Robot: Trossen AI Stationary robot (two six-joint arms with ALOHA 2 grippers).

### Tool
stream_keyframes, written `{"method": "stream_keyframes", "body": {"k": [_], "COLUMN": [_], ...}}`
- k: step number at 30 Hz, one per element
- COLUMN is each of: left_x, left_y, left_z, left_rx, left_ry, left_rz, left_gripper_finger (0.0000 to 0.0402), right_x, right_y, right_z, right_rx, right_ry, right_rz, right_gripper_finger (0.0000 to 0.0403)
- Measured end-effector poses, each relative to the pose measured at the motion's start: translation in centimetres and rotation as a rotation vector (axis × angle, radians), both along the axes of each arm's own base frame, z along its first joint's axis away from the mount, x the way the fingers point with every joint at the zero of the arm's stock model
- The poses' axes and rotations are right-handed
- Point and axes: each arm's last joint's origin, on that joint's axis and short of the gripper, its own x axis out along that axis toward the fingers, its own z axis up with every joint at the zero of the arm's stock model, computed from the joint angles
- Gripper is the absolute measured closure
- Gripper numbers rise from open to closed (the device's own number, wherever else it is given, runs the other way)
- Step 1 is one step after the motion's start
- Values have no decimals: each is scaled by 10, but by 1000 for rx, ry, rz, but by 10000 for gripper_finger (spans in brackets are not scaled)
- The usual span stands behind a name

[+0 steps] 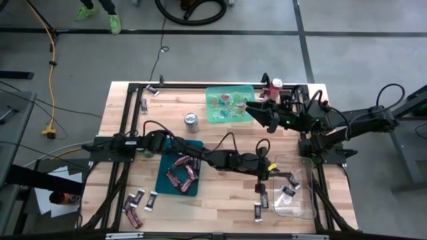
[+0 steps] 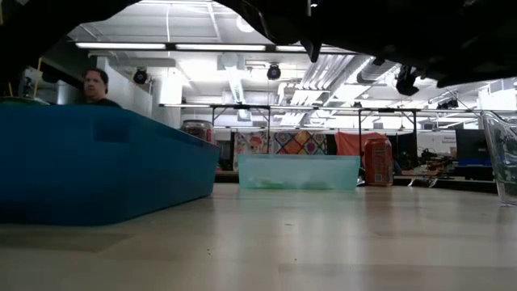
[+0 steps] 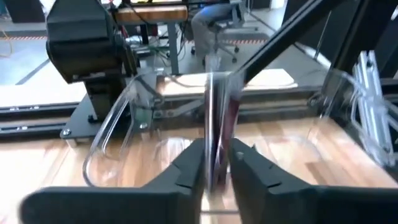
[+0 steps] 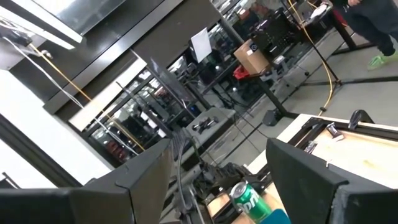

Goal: Organize candy in baskets
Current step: Put the dark brown chocolate bar into the transparent bin

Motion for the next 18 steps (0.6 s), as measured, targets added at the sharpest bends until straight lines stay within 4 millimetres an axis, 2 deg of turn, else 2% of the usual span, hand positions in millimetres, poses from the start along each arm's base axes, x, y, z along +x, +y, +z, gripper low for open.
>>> {"method": "stream_keyframes", "body": {"k": [8, 11, 15, 18], "left_x": [-4, -17, -42, -60], "left_y": [6, 12, 36, 64], "left_z": [11, 30, 66, 75], "left_rx": [6, 52, 67, 21], "left_ry": [57, 188, 380, 514], "left_rz": [10, 16, 55, 122], "left_gripper_finger": [243, 219, 205, 204], "right_x": [0, -2, -10, -16], "right_y": [0, 0, -2, -3], "right_z": [0, 2, 6, 11], "right_rx": [-23, -24, -68, -94], "right_ry": [6, -1, -5, -23], "right_rz": [-5, -5, -15, -43], "right_gripper_finger": [146, 146, 146, 146]}}
